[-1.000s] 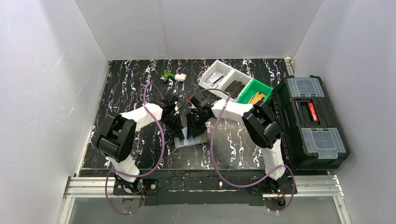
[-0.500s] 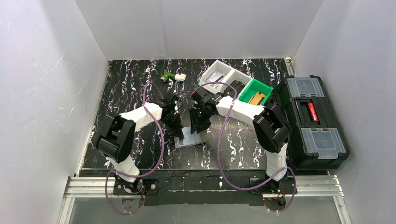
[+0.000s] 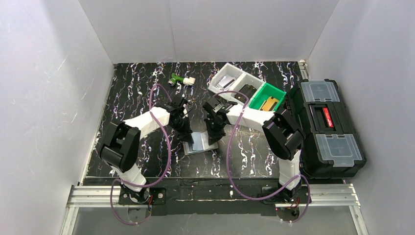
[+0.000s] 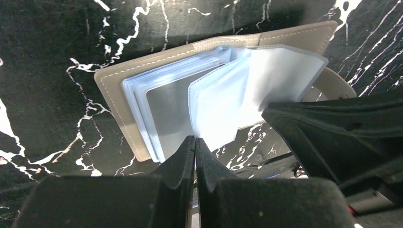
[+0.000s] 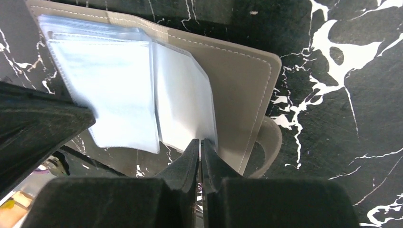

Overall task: Take the credit cards out of the card holder
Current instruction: Remove the credit card from the card holder.

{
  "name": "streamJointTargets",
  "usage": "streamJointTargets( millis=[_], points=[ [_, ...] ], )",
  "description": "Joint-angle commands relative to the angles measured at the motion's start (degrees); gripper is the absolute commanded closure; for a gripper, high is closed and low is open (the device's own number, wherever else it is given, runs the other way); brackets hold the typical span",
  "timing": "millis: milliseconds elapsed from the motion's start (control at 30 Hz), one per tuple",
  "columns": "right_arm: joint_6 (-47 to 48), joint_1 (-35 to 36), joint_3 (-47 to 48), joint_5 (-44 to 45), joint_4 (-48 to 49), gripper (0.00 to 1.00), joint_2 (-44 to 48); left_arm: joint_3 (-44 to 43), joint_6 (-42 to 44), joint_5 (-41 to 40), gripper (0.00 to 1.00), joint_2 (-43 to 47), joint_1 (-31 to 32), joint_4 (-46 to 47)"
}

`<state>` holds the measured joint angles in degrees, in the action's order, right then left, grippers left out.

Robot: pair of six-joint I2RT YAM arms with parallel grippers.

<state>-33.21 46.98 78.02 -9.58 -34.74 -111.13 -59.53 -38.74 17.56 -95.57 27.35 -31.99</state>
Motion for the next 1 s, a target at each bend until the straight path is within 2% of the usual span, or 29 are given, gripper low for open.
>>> streamJointTargets(
  millis=[0, 333, 500, 967],
  points=[
    [-0.3, 0.0, -1.0, 0.5, 0.6, 0.91, -1.8, -2.7, 0.5, 0.5, 1.0, 3.2, 1.2, -1.7],
    [-0.1, 0.0, -1.7, -2.6, 3.1, 0.92, -2.2, -7.1, -0.3, 2.6, 1.0, -0.1, 4.3, -0.4],
    [-0.1, 0.1, -1.2, -2.6, 3.0, 0.93, -1.6, -8.5, -1.1, 4.2, 0.91, -3.0, 4.7, 1.3],
    [-0.3, -0.5, 0.7, 3.0, -3.6, 0.91, 9.2, -9.5, -1.9, 5.9, 0.77, -7.0, 4.7, 3.9]
  ],
)
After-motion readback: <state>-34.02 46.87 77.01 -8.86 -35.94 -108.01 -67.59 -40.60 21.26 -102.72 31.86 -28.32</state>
